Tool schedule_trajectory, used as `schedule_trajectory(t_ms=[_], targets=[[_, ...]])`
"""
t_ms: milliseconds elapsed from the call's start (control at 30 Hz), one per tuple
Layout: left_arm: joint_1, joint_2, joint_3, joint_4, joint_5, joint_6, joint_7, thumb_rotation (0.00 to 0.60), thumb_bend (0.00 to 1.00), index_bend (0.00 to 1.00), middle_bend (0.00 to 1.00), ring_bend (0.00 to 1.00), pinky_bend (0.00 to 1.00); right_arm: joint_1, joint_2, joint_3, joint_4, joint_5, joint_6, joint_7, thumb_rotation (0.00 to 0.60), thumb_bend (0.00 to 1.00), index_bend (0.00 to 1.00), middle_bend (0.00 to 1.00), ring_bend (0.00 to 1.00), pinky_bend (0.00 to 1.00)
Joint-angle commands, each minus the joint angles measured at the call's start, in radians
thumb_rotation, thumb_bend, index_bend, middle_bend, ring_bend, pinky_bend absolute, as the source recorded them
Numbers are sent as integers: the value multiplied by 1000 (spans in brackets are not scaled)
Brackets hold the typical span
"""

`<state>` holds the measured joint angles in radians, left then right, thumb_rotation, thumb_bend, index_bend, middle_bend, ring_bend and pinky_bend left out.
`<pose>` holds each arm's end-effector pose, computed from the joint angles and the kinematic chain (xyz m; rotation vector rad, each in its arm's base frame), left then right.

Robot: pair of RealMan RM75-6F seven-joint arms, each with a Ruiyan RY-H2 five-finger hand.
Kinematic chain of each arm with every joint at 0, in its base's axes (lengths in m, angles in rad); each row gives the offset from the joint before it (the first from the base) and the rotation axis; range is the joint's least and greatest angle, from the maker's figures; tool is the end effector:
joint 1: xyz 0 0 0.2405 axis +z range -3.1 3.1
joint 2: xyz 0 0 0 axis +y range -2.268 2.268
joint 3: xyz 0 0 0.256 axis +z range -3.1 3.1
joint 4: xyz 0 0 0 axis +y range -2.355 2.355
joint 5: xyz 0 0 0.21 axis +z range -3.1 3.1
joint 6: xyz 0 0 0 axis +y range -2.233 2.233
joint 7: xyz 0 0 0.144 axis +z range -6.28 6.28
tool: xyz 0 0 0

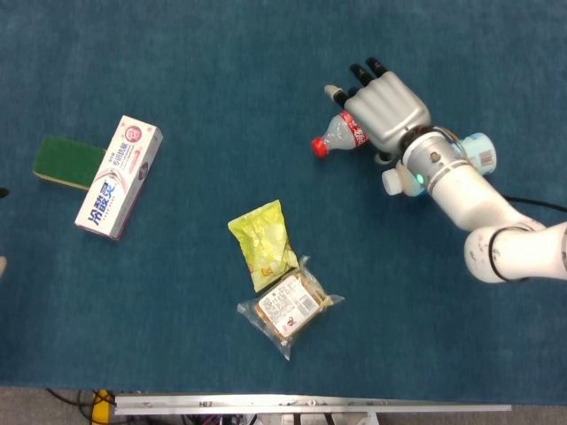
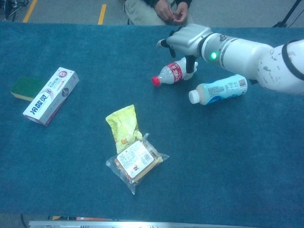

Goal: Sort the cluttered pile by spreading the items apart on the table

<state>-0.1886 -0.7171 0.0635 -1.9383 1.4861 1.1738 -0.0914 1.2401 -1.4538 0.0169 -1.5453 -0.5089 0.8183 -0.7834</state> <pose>-0.2810 0.1718 0.1986 -1.5961 -1.1727 -0.6701 -0.0729 -0.3860 -0.0210 2.1366 -0.6422 0.4779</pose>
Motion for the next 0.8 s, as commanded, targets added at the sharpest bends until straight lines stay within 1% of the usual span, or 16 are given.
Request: schedule_trajectory(t_ms=[33,233,367,433,567,800], targets=[[1,2,0,-3,-3,1,1,600,343,136,27,9,148,0,-33,9,34,-1,0,6,600,0,0,336,51,72],[8,11,4,-11,-5,8,2,600,343,136,27,8,148,52,-124,4,126,109,-30,-54,600,0,0,312,51,72],[11,15,4,-13,-5,12,1,600,343,136,27,9,148,89,-150,-9,149,198,-52,-101,600,0,0,308,51,72],[14,17,5,-13,-3,16,0,600,343,136,27,9,148,99,-142,-15,136,225,-55,-112,600,0,0,320,52,72],[13,16,6,-7,-6,10,-3,600,343,136,27,9,148,103,-96,-32,81,244,-53,-113,600,0,0,387,79,72],[1,3,2,-2,-1,-4,-1,600,343,136,26,9,148,92,-15,-72,-20,227,-40,-100,600,0,0,410,102,72]])
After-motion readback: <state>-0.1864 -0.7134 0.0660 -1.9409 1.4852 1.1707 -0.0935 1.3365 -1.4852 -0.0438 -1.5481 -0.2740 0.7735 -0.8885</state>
